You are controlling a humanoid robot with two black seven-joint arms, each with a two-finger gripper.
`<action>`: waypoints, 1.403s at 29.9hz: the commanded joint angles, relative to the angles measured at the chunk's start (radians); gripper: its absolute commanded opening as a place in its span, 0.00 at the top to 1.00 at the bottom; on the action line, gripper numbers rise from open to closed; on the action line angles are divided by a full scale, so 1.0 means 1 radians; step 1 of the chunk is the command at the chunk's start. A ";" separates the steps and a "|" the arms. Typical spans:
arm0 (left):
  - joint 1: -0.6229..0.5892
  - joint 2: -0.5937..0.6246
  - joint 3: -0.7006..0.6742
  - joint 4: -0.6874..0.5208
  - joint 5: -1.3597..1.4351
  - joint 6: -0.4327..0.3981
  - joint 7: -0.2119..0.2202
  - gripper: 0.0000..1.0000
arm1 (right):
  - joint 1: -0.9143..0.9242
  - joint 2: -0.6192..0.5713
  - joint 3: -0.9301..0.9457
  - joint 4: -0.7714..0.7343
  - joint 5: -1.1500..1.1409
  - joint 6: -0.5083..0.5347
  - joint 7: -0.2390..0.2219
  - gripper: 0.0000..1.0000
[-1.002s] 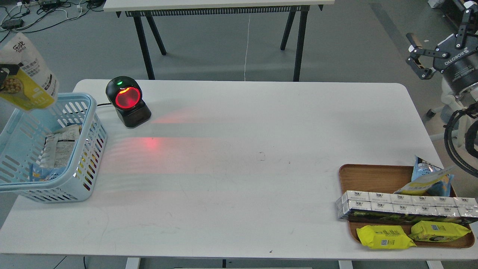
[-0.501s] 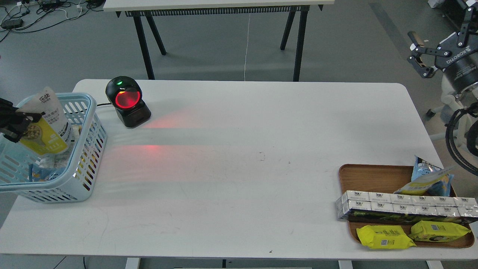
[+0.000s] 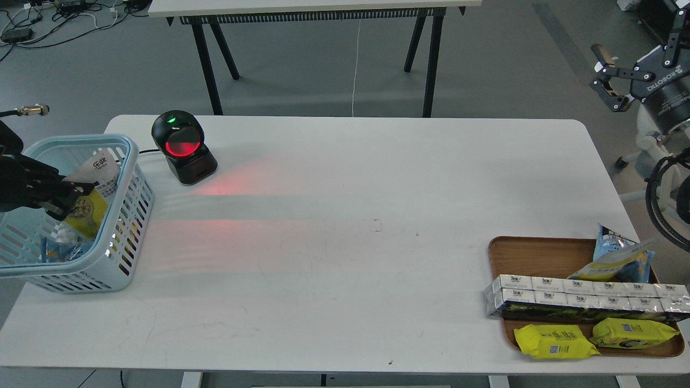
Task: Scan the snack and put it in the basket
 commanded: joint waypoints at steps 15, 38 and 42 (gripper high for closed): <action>0.007 -0.053 -0.312 0.052 -0.323 -0.003 0.000 0.10 | 0.003 0.004 -0.005 0.001 -0.005 0.000 0.000 0.00; 0.269 -0.591 -0.843 0.336 -1.312 -0.380 0.000 0.06 | 0.074 -0.008 -0.017 0.066 -0.287 0.000 0.000 0.00; 0.334 -0.572 -0.927 0.339 -1.308 -0.380 0.000 0.06 | 0.067 0.009 -0.015 0.070 -0.285 0.000 0.000 0.00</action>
